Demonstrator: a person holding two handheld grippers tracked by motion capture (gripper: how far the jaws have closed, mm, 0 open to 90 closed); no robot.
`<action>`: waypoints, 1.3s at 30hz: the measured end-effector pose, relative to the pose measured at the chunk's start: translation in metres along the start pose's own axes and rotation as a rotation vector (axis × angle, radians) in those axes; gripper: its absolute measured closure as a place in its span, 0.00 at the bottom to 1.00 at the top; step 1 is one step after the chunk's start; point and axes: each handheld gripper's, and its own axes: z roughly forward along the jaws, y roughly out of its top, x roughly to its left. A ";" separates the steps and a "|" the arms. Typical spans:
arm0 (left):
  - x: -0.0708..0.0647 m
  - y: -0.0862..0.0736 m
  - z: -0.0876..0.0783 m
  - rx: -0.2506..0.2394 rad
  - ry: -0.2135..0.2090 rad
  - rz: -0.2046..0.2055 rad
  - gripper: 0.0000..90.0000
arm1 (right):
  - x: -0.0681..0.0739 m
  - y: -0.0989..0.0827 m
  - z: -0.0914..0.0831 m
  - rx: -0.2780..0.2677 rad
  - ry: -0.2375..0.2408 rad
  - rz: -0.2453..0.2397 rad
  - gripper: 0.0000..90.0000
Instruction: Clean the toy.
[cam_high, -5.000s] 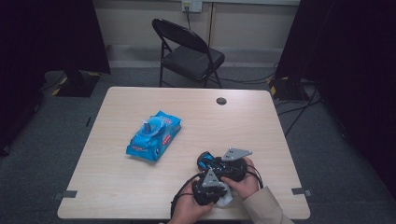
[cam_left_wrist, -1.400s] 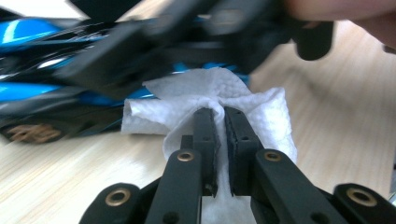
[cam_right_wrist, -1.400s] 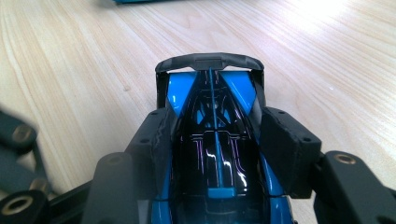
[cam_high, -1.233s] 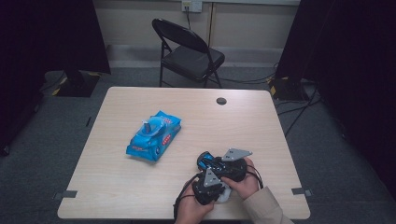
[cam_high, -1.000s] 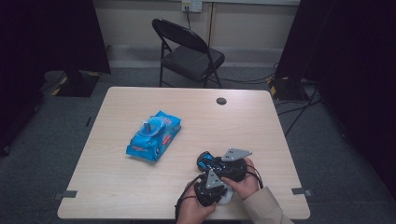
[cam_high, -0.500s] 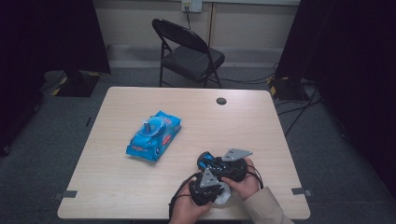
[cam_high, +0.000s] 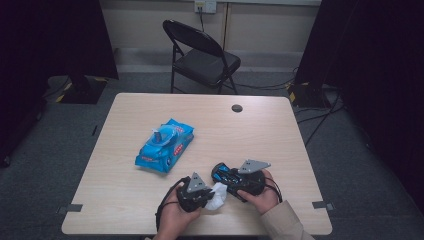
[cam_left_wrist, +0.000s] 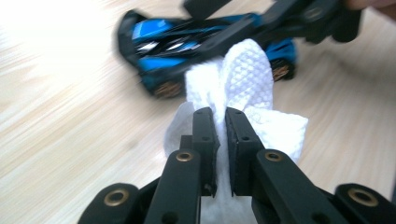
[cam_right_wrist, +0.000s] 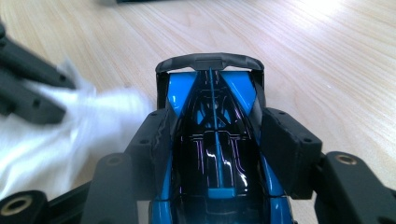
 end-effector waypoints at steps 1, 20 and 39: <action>0.002 -0.002 -0.001 -0.004 0.008 -0.006 0.93 | 0.000 0.000 0.000 -0.001 0.002 0.002 0.48; 0.018 -0.012 -0.001 0.008 0.037 -0.029 0.69 | 0.014 0.015 -0.015 -0.056 0.079 -0.040 0.53; 0.042 -0.013 -0.029 -0.087 0.091 -0.082 0.52 | 0.070 0.024 0.024 0.000 0.222 -0.128 0.55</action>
